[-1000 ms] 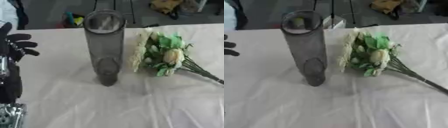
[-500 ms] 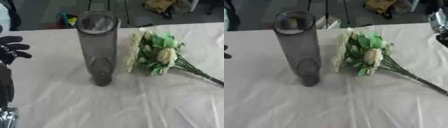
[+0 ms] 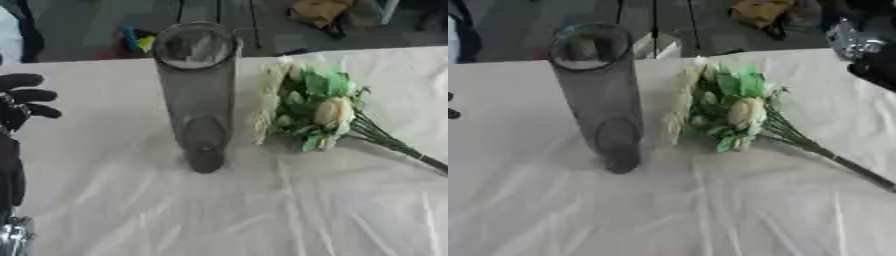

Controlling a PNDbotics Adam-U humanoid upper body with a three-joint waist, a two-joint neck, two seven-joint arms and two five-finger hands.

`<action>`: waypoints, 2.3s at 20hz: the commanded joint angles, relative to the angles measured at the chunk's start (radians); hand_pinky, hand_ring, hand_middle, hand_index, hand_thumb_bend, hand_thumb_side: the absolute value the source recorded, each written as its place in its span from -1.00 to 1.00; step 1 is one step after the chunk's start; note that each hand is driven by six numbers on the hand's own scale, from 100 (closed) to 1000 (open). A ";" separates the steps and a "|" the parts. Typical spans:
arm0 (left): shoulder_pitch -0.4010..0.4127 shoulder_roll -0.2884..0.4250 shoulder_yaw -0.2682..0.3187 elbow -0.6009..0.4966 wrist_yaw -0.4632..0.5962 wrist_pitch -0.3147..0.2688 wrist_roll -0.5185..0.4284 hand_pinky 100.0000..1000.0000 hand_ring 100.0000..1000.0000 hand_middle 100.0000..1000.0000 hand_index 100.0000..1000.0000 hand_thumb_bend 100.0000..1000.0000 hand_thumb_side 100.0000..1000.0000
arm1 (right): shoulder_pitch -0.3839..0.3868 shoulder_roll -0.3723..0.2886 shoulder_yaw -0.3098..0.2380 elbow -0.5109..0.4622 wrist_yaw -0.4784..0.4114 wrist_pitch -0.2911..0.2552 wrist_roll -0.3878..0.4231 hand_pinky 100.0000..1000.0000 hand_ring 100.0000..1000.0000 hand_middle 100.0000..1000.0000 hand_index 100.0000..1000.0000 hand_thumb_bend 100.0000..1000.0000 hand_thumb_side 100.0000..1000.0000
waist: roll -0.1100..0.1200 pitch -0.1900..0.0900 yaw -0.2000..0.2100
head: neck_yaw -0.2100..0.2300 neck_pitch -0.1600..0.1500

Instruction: Arrange flowers into the vase.

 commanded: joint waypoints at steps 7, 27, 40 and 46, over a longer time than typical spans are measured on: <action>0.001 0.015 -0.015 -0.018 0.010 0.001 -0.011 -0.08 0.16 0.23 0.85 -1.00 1.00 | -0.142 -0.012 0.078 0.220 0.082 -0.089 0.140 0.48 0.58 0.53 0.86 -0.87 1.00 | -0.003 -0.052 0.008 | -0.006 -0.002; 0.003 0.011 -0.018 -0.018 0.014 0.002 -0.016 -0.08 0.16 0.23 0.85 -1.00 1.00 | -0.250 0.069 0.071 0.413 0.109 -0.176 0.411 0.49 0.49 0.50 0.88 -0.17 0.99 | -0.001 -0.054 0.010 | -0.010 -0.004; -0.005 0.007 -0.020 -0.018 0.014 0.000 -0.019 -0.09 0.16 0.23 0.85 -1.00 1.00 | -0.092 0.036 0.049 0.287 -0.017 -0.133 0.517 0.48 0.46 0.43 0.85 0.03 0.68 | -0.001 -0.037 0.015 | -0.004 -0.007; -0.008 0.005 -0.021 -0.018 0.015 -0.001 -0.021 -0.09 0.16 0.23 0.85 -1.00 1.00 | -0.033 0.051 0.049 0.226 0.034 -0.106 0.476 0.48 0.47 0.45 0.85 0.05 0.58 | -0.001 -0.031 0.015 | -0.002 -0.010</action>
